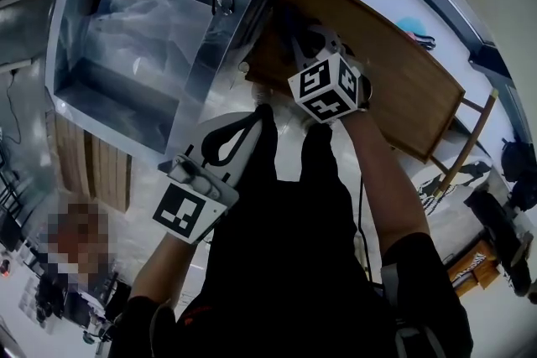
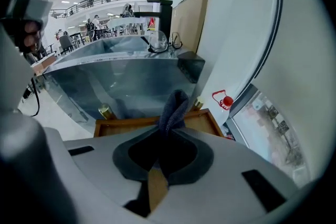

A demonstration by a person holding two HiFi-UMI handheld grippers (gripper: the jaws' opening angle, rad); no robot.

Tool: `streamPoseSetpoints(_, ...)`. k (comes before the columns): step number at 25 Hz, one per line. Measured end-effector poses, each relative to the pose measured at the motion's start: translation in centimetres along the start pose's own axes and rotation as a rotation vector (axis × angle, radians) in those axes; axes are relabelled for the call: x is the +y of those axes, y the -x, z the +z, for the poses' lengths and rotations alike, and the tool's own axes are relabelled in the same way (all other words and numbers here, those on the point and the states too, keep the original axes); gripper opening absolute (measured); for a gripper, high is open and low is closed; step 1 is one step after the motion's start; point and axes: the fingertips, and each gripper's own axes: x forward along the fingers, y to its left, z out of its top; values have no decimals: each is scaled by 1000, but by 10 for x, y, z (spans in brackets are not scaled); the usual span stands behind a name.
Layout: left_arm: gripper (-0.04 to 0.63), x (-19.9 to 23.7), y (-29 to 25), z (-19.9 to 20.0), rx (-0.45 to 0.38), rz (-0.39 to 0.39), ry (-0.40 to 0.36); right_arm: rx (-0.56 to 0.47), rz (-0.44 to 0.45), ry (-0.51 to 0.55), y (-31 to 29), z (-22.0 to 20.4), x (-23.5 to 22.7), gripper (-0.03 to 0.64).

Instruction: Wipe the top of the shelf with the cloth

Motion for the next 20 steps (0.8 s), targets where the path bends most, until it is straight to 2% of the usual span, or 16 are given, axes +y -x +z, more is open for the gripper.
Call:
streamPoseSetpoints(8, 20, 5, -4, -4, 19, -7, -4, 65, 29, -33, -36, -30, 11, 26)
streamPoseSetpoints(20, 20, -13, -24, -3, 43, -39, -26, 88, 20, -33, -33, -53, 4, 26)
